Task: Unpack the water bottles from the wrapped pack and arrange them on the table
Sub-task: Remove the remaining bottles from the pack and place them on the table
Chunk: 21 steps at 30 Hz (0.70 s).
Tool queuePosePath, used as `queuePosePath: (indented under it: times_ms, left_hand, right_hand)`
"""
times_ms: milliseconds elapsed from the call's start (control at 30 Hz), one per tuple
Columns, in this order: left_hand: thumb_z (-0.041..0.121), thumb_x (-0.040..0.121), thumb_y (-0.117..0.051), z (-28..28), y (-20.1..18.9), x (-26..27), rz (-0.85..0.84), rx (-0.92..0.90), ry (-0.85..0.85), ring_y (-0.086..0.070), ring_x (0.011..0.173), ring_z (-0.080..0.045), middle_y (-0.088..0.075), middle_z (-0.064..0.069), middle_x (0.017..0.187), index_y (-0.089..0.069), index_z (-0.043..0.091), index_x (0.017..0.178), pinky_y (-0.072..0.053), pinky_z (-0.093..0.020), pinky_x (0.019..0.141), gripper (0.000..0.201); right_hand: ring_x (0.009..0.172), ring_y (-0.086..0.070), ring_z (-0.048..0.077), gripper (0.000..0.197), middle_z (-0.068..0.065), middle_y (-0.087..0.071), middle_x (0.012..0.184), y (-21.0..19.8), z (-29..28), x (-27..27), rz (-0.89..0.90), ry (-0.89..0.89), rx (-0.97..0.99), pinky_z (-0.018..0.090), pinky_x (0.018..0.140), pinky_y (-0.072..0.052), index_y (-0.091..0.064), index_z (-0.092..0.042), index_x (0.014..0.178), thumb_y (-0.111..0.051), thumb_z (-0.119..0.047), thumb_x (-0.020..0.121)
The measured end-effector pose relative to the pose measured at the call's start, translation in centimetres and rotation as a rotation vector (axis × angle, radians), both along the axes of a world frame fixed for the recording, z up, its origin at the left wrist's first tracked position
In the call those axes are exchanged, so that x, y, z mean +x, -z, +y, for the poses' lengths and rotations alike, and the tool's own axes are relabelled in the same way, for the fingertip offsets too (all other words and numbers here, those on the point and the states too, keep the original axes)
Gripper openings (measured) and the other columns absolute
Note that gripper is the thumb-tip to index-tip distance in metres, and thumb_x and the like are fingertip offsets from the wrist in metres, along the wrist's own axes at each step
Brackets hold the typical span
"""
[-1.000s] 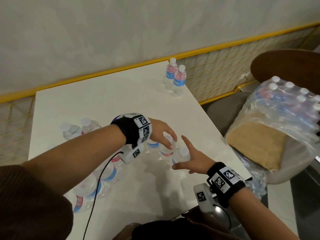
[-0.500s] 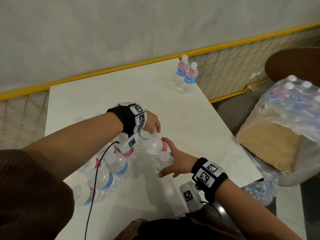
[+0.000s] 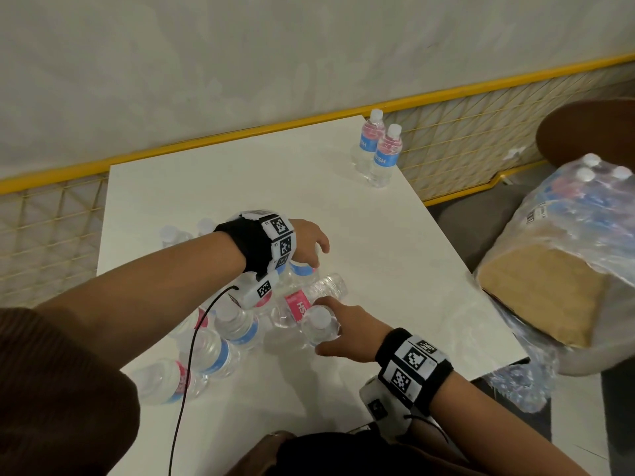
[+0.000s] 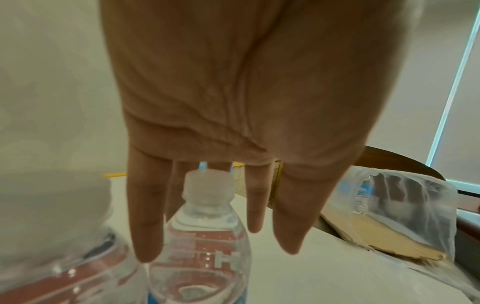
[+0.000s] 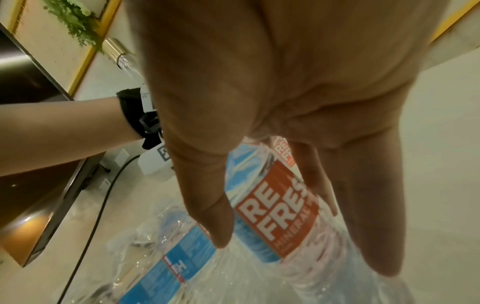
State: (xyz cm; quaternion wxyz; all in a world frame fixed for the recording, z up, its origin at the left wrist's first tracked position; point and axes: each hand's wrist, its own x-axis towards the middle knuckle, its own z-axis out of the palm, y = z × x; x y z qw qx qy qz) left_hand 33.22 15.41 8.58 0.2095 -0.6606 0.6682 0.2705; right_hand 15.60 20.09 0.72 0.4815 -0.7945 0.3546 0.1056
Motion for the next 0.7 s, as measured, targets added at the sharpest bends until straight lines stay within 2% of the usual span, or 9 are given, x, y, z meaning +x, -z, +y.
queuePosePath:
  times_ms: [67, 133, 233, 300, 400, 500, 567, 700]
  left_hand:
    - [0.026, 0.092, -0.054, 0.1, 0.0, 0.2, -0.003, -0.008, -0.002, -0.046, 0.125, -0.021, -0.043, 0.0, 0.14, -0.041, 0.025, 0.141, -0.037, -0.028, 0.092, 0.05]
    - [0.017, 0.095, -0.046, 0.2, 0.1, 0.4, -0.016, -0.012, 0.003, -0.043, 0.129, -0.022, -0.04, -0.003, 0.145, -0.038, 0.022, 0.142, -0.037, -0.029, 0.096, 0.048]
    - [0.012, 0.097, -0.038, 0.1, 0.3, 0.6, -0.045, -0.007, 0.021, -0.04, 0.132, -0.024, -0.039, -0.006, 0.146, -0.038, 0.018, 0.143, -0.034, -0.031, 0.103, 0.046]
    - [0.013, 0.098, -0.039, 0.0, 0.2, 0.3, -0.056, -0.011, 0.028, -0.04, 0.133, -0.024, -0.039, -0.006, 0.147, -0.039, 0.016, 0.142, -0.034, -0.031, 0.104, 0.044]
    - [0.016, 0.099, -0.041, -0.2, 0.1, -0.3, -0.091, -0.014, 0.037, -0.04, 0.133, -0.024, -0.039, -0.007, 0.147, -0.039, 0.014, 0.142, -0.033, -0.031, 0.105, 0.043]
    - [0.015, 0.098, -0.045, -0.2, 0.2, -0.4, -0.105, -0.007, 0.033, -0.04, 0.133, -0.024, -0.04, -0.006, 0.147, -0.04, 0.015, 0.142, -0.035, -0.032, 0.104, 0.045]
    - [0.015, 0.098, -0.043, -0.1, 0.1, -0.2, -0.103, -0.004, 0.033, -0.04, 0.134, -0.024, -0.039, -0.006, 0.147, -0.04, 0.016, 0.142, -0.034, -0.033, 0.105, 0.044]
    - [0.016, 0.099, -0.039, 0.0, 0.1, 0.0, -0.093, -0.002, 0.026, -0.039, 0.134, -0.025, -0.039, -0.006, 0.148, -0.039, 0.017, 0.142, -0.033, -0.033, 0.106, 0.043]
  right_hand:
    - [0.104, -0.058, 0.023, 0.077, 0.004, -0.059, 0.121, 0.0, -0.2, -0.3, 0.005, -0.027, -0.013, 0.034, 0.09, -0.049, -0.034, -0.026, 0.135, -0.078, -0.027, 0.071]
    - [0.11, -0.055, 0.024, 0.081, 0.007, -0.053, 0.128, 0.3, -1.2, -0.9, 0.07, -0.065, -0.057, 0.033, 0.093, -0.047, -0.031, -0.021, 0.139, -0.076, -0.015, 0.073]
    - [0.121, -0.046, 0.027, 0.068, 0.009, -0.041, 0.137, 0.9, -3.4, -1.2, 0.15, -0.07, -0.274, 0.033, 0.099, -0.042, -0.033, -0.016, 0.14, -0.062, -0.004, 0.079]
    - [0.127, -0.037, 0.028, 0.061, 0.005, -0.037, 0.142, 1.6, -4.7, -0.6, 0.123, -0.106, -0.432, 0.038, 0.102, -0.04, -0.037, -0.016, 0.138, -0.056, -0.003, 0.082]
    - [0.137, -0.027, 0.026, 0.06, 0.0, -0.035, 0.147, 3.0, -5.9, 1.2, 0.135, -0.29, -0.57, 0.043, 0.103, -0.039, -0.037, -0.02, 0.14, -0.059, -0.013, 0.085]
    - [0.133, -0.03, 0.027, 0.065, -0.002, -0.036, 0.145, 4.8, -6.2, 2.4, 0.184, -0.37, -0.616, 0.042, 0.101, -0.039, -0.033, -0.026, 0.142, -0.063, -0.024, 0.085]
    - [0.124, -0.035, 0.029, 0.061, 0.001, -0.038, 0.141, 5.8, -6.2, 2.6, 0.171, -0.36, -0.66, 0.039, 0.097, -0.04, -0.034, -0.028, 0.141, -0.06, -0.023, 0.087]
    - [0.122, -0.035, 0.032, 0.059, 0.006, -0.037, 0.14, 7.1, -6.5, 1.1, 0.105, -0.31, -0.651, 0.037, 0.106, -0.034, -0.036, -0.024, 0.142, -0.059, -0.018, 0.088]
